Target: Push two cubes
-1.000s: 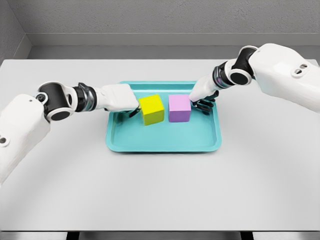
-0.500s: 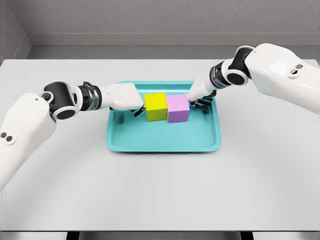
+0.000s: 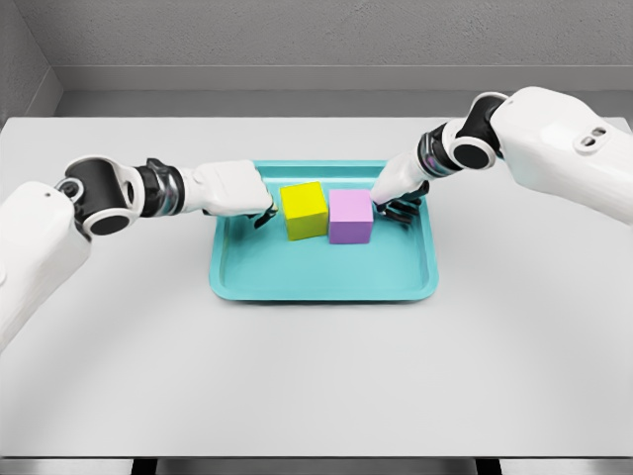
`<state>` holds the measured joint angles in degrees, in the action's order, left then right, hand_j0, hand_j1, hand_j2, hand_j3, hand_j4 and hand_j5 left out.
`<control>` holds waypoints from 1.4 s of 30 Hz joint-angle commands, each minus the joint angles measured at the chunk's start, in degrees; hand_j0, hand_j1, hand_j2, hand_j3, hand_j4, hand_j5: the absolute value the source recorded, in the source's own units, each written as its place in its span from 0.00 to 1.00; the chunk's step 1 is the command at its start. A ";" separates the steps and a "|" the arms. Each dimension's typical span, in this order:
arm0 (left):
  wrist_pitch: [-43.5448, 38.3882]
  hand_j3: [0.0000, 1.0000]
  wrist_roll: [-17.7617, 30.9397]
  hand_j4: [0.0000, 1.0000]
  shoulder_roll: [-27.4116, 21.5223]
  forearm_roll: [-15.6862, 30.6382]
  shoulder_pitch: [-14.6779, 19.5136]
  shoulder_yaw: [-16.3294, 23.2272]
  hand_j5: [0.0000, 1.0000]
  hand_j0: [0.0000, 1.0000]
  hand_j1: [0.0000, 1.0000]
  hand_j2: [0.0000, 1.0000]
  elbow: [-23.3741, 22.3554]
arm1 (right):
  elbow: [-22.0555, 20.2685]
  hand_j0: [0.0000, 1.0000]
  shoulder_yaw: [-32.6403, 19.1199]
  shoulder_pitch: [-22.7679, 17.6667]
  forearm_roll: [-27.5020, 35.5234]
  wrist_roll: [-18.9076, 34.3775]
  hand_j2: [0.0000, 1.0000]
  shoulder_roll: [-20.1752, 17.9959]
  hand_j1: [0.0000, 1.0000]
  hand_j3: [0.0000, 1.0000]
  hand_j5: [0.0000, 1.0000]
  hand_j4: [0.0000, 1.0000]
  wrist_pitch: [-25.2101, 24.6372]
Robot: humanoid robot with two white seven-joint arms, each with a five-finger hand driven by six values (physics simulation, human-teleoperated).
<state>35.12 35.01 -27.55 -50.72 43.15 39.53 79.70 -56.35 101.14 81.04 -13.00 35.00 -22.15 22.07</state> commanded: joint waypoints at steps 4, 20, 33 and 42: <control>-0.12 0.35 -0.01 0.35 -0.23 -0.08 0.09 0.02 0.35 0.35 0.35 0.35 -0.69 | -0.86 0.12 0.82 0.88 0.43 0.00 0.12 -2.46 0.12 0.12 0.12 0.12 1.13; -0.12 0.35 -0.01 0.35 4.34 -0.61 2.64 0.10 0.35 0.35 0.35 0.35 -8.07 | -24.94 0.12 0.20 7.82 3.15 0.00 0.12 -13.53 0.12 0.12 0.12 0.12 12.93; -0.12 0.35 -0.01 0.35 4.52 -0.35 2.64 0.37 0.35 0.35 0.35 0.35 -8.86 | -30.13 0.12 0.20 6.50 6.05 0.00 0.12 -13.18 0.12 0.12 0.12 0.12 12.93; -0.12 0.35 -0.01 0.35 3.82 0.44 2.55 -0.07 0.35 0.35 0.35 0.35 -8.33 | -25.65 0.12 -1.29 7.12 5.97 0.00 0.12 -17.14 0.12 0.12 0.12 0.12 12.93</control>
<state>35.14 35.02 -23.62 -50.70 45.62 39.69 71.19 -83.58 100.36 88.16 -7.11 35.00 -38.13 35.08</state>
